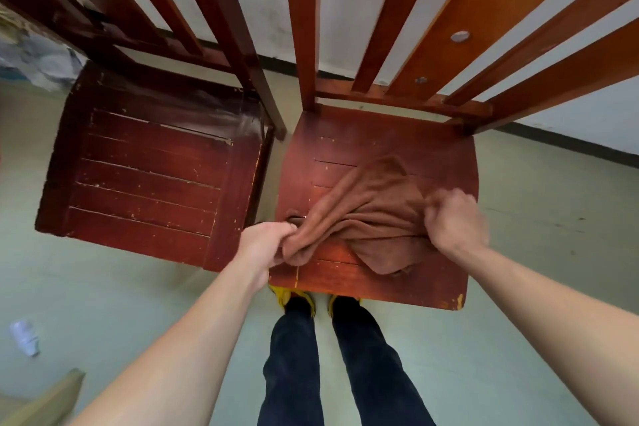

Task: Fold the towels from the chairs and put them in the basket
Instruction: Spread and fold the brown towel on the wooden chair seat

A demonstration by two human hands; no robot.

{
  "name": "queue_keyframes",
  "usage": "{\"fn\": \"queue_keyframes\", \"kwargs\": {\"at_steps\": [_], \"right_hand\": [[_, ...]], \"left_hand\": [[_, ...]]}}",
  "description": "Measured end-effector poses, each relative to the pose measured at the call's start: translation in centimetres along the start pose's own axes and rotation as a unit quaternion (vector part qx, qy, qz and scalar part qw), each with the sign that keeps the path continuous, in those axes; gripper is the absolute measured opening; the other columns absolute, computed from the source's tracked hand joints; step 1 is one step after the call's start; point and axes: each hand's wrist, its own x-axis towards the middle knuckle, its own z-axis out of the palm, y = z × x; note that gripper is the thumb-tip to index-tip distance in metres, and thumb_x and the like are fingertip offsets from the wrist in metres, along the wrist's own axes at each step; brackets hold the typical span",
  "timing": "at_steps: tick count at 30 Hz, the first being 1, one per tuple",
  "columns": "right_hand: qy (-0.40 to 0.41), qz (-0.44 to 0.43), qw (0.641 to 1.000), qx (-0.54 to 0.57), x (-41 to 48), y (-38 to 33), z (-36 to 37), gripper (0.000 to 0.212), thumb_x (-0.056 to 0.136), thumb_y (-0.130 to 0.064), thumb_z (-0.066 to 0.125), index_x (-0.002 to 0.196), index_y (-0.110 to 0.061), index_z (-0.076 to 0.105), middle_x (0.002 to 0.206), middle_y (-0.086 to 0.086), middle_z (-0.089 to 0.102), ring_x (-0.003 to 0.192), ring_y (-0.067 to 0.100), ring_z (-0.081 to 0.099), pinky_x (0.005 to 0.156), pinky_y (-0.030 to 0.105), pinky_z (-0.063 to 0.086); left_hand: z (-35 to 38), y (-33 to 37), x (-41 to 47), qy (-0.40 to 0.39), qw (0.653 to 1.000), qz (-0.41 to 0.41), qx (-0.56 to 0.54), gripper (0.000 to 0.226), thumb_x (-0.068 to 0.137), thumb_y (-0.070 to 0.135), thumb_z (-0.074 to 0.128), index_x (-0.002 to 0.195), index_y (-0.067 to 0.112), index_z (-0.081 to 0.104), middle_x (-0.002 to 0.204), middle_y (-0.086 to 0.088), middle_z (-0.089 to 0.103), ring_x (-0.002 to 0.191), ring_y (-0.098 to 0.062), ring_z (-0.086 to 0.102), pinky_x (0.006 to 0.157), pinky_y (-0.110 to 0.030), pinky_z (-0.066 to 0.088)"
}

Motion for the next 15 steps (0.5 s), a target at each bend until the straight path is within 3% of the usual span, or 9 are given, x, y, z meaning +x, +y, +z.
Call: {"fn": "queue_keyframes", "kwargs": {"at_steps": [2,5,7,9,12,15], "right_hand": [[0.044,-0.031,0.996,0.074,1.3,-2.2,0.3,0.029,0.088,-0.031,0.056,0.115,-0.019,0.061,0.115,0.012,0.058,0.111,0.034,0.051,0.084,0.042,0.046],[-0.056,0.005,0.989,0.135,3.3,-5.4,1.0,0.067,0.079,-0.046,0.071,0.137,-0.023,0.045,0.129,0.008,0.055,0.120,0.031,0.052,0.098,0.043,0.046],[-0.128,0.037,0.983,0.124,3.9,-6.2,1.9,0.072,0.076,-0.042,0.075,0.139,-0.024,0.043,0.129,0.008,0.059,0.118,0.031,0.055,0.099,0.038,0.046],[-0.151,0.047,0.981,0.114,3.8,-6.0,2.3,0.052,0.076,-0.036,0.075,0.125,-0.026,0.060,0.122,0.006,0.065,0.113,0.028,0.060,0.095,0.034,0.048],[-0.181,0.022,0.975,0.124,2.4,-4.6,2.1,0.007,0.074,-0.032,0.075,0.080,-0.030,0.071,0.091,-0.002,0.071,0.094,0.024,0.066,0.083,0.031,0.051],[-0.211,0.000,0.968,0.137,1.3,-2.8,2.0,0.010,0.073,-0.029,0.076,0.066,-0.029,0.068,0.076,-0.013,0.067,0.085,0.019,0.065,0.075,0.030,0.049]], "left_hand": [[-0.1,-1.3,0.8,-0.023,0.998,-0.026,0.047,0.024,0.078,0.030,0.076,0.090,0.010,0.072,0.087,-0.009,0.074,0.080,-0.020,0.070,0.072,-0.032,0.055],[-0.7,-2.1,1.4,-0.075,0.991,-0.053,0.097,0.026,0.073,0.034,0.079,0.081,0.010,0.071,0.062,-0.003,0.065,0.069,-0.016,0.067,0.075,-0.033,0.057],[-0.7,-2.0,1.6,-0.099,0.988,-0.045,0.113,0.013,0.073,0.022,0.076,0.075,0.011,0.071,0.053,-0.002,0.054,0.060,-0.015,0.059,0.076,-0.033,0.057],[-0.4,-1.7,1.6,-0.078,0.992,-0.016,0.094,0.004,0.078,0.015,0.071,0.079,0.011,0.070,0.064,-0.004,0.060,0.067,-0.016,0.060,0.078,-0.033,0.056],[0.4,-0.5,1.6,-0.007,0.997,0.043,0.058,0.003,0.084,0.009,0.063,0.086,0.010,0.066,0.088,-0.008,0.066,0.083,-0.019,0.060,0.074,-0.031,0.052],[1.5,0.2,1.8,-0.002,0.989,0.096,0.111,0.018,0.080,0.015,0.073,0.095,0.012,0.064,0.096,-0.006,0.066,0.088,-0.019,0.059,0.074,-0.031,0.048]]}}
